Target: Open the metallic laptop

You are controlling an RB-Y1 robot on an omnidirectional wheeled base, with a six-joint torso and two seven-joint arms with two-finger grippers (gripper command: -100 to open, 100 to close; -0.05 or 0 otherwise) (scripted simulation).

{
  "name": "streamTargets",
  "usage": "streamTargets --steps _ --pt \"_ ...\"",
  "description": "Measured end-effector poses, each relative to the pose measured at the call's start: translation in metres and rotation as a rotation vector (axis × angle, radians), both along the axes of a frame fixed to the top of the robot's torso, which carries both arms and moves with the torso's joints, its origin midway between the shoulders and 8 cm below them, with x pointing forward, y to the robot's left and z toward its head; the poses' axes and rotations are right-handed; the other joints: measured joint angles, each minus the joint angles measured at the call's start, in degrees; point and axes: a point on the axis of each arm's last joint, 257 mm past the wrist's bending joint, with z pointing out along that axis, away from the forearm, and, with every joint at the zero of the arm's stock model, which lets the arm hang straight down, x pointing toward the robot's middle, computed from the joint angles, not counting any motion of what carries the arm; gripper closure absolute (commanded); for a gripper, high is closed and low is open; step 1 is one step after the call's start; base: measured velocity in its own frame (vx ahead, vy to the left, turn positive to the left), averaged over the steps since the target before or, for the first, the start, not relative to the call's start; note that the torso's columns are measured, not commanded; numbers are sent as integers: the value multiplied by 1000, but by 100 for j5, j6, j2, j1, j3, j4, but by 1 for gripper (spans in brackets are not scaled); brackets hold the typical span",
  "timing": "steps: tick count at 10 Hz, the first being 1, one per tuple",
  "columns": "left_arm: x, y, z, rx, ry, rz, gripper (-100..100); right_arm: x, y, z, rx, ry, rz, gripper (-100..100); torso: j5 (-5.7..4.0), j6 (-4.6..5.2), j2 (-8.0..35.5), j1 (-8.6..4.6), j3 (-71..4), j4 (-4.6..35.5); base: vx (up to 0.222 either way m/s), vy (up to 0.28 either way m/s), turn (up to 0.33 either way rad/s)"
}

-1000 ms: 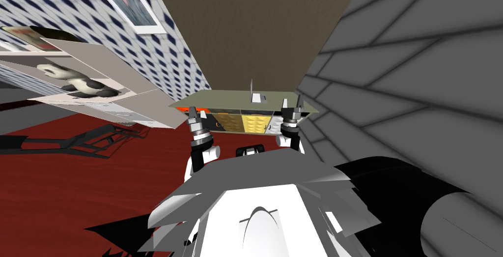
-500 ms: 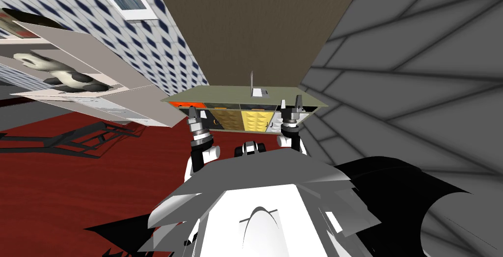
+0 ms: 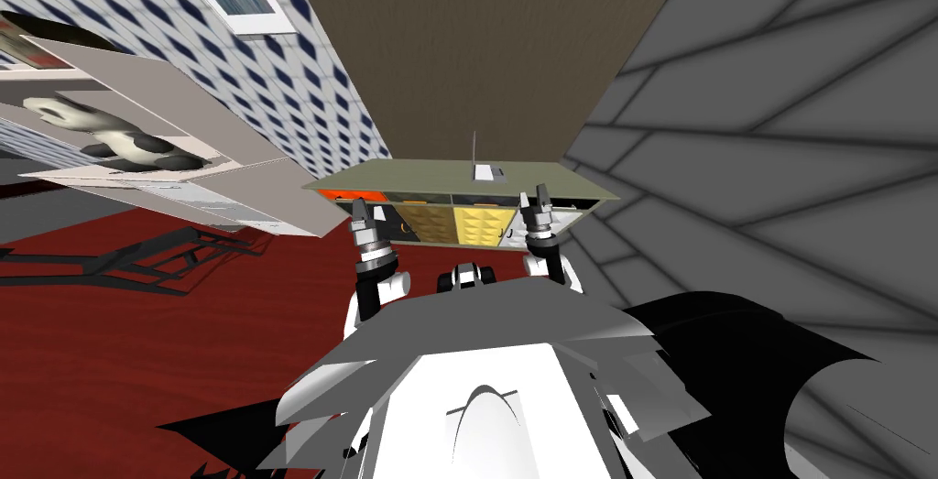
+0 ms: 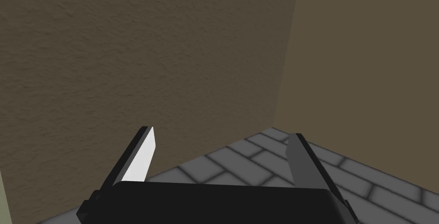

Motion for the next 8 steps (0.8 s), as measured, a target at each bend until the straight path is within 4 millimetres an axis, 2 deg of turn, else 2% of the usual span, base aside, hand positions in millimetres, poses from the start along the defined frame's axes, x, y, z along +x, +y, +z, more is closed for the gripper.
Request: streamTargets --steps 3,6,8 --pt "0 0 0 0 0 0 0 9 -6 -19 -125 67 -31 -100 -2 0 -3 -6 -2 -1 55 85 -4" --pt "0 0 0 0 0 0 0 19 -18 -54 -319 172 -101 -100 3 -1 -4 10 -2 -1 80 157 -10" --pt "0 0 0 0 0 0 0 26 -37 -77 -456 242 -162 -100 -3 0 8 -11 5 3 48 133 -9"
